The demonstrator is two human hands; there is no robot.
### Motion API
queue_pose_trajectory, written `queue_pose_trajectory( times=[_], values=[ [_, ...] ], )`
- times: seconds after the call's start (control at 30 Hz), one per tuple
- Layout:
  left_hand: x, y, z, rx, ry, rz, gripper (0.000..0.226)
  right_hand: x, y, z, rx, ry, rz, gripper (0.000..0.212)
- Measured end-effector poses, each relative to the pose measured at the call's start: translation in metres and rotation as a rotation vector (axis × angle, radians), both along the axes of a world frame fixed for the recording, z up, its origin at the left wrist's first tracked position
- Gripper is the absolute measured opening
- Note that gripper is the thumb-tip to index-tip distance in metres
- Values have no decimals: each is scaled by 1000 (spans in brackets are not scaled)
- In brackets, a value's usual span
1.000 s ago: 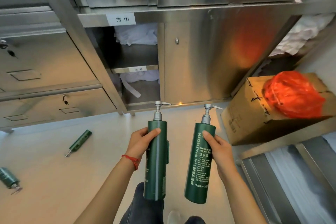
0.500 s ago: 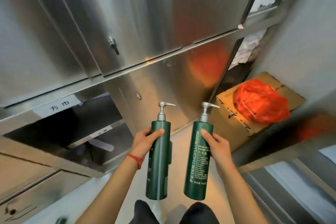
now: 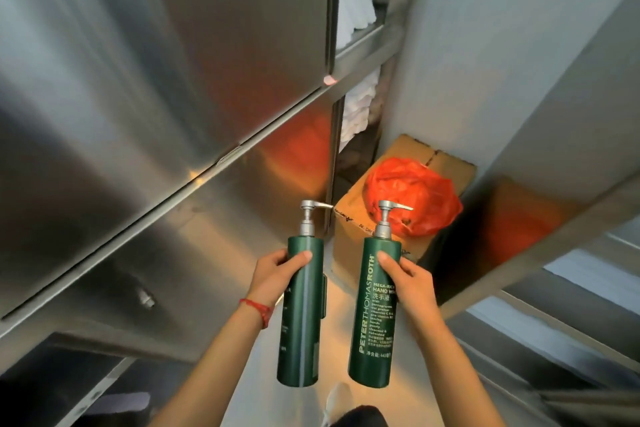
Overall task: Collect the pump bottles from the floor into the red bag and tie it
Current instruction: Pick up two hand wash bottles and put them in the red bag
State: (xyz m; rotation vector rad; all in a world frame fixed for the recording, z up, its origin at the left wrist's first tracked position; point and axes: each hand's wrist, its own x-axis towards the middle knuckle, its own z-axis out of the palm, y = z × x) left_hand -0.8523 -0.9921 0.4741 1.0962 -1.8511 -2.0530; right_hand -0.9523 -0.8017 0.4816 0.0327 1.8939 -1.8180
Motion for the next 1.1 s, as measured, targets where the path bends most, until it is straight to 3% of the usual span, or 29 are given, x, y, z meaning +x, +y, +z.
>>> queue_pose_trajectory(
  times=[0.4,0.77,1.1],
  values=[
    [-165,32,9,-21,35,-244,5,-107,47,-3,39,60,-277,7],
    [-323,7,-8,-49,55,-481,9,-217,26,-21,29,87,-491,8],
    [-432,-6,-43,-62,104,-582,42,-313,2,-42,69,123,-580,32]
  ],
)
